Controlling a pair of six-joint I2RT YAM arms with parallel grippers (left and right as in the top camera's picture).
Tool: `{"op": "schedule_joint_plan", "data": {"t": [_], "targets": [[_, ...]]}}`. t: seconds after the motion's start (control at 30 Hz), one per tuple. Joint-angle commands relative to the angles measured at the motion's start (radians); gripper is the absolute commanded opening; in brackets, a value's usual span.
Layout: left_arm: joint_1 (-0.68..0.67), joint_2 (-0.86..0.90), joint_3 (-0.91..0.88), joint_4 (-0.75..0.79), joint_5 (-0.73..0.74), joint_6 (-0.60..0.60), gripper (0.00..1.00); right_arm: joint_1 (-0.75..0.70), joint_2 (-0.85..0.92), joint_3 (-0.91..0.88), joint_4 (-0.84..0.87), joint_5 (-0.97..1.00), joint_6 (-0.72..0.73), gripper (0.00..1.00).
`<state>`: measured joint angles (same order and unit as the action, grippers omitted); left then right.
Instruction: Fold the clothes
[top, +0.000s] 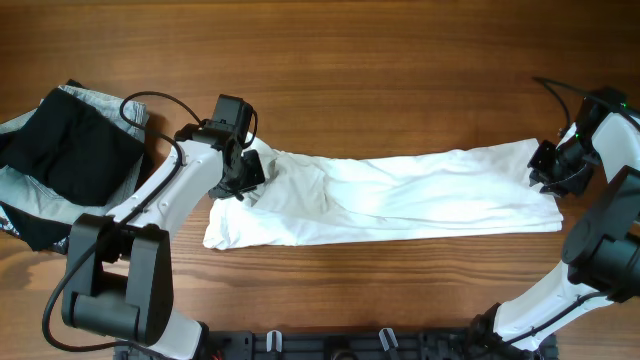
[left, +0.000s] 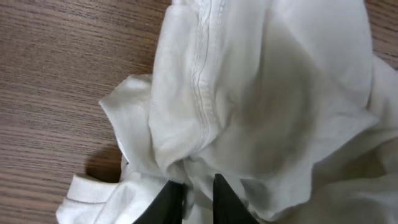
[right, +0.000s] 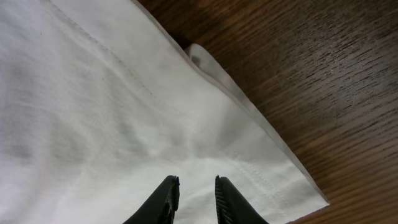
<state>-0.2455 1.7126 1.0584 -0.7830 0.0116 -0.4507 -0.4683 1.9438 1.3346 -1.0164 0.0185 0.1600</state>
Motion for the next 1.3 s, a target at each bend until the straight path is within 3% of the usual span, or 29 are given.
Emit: {"op": "schedule_joint_plan", "data": {"t": [0.0,0.5,0.83,1.2,1.27], "targets": [[0.001,-0.024,0.013,0.009,-0.017,0.001,0.24,0.000,-0.014,-0.003,-0.004,-0.018,0.015,0.24],[0.001,-0.024,0.013,0.106,-0.047,0.001,0.34,0.000,-0.014,-0.003,-0.004,-0.018,0.015,0.25],[0.001,-0.024,-0.013,-0.027,-0.046,0.001,0.33,0.000,-0.014,-0.003,-0.004,-0.018,0.015,0.25],[0.001,-0.024,-0.025,0.001,0.131,0.001,0.14,0.000,-0.014,-0.003,-0.005,-0.018,0.015,0.24],[0.001,-0.024,-0.024,0.001,0.142,0.001,0.07,0.000,-0.014,-0.003,-0.005,-0.018,0.015,0.25]]}}
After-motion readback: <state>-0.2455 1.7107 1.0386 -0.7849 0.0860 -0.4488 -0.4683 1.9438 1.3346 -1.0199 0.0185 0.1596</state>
